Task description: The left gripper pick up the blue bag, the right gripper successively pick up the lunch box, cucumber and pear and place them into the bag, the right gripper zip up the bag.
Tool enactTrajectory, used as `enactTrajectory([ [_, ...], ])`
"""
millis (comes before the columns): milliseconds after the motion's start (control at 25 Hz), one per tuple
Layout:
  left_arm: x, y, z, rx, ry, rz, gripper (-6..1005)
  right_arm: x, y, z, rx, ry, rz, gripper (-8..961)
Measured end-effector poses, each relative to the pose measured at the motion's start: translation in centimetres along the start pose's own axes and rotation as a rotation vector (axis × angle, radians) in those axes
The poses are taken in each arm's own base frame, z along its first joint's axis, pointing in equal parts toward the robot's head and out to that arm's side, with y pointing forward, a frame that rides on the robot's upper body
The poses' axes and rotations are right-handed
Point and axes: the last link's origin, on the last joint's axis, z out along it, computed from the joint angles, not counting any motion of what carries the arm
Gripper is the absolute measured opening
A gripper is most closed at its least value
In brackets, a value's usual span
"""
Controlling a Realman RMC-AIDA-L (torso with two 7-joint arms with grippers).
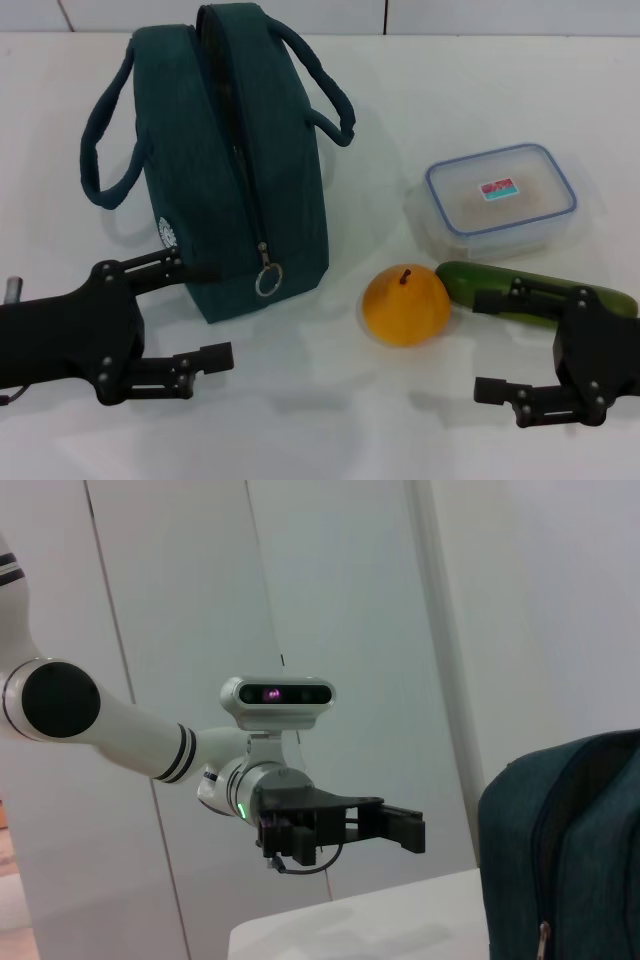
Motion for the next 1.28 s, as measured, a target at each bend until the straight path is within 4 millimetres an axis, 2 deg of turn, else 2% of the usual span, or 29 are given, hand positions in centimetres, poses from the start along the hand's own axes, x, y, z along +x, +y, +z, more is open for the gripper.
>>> enactTrajectory([
  [360, -0.3, 0.2, 0.0, 0.009, 0.001, -0.007, 879, 0.1, 0.0, 0.2, -0.004, 0.003, 0.005, 853],
  [600, 0.1, -0.2, -1.1, 0.09, 0.052, -0.037, 879, 0.2, 0.0, 0.2, 0.004, -0.003, 0.01, 853],
  [880, 2.6, -2.2, -4.3, 0.319, 0.237, -0.099, 880, 0.2, 0.1, 0.3, 0.006, -0.019, 0.022, 852],
  [1080, 5.4, -5.2, -6.7, 0.455, 0.344, -0.23, 880, 0.1, 0.2, 0.4, 0.01, -0.041, 0.027, 852],
  [1200, 7.2, -7.6, -7.3, 0.492, 0.352, -0.341, 880, 0.1, 0.1, 0.4, 0.012, -0.046, 0.026, 852],
  [1280, 8.2, -8.7, -6.8, 0.474, 0.313, -0.396, 880, 0.0, 0.1, 0.4, 0.015, -0.05, 0.025, 852],
])
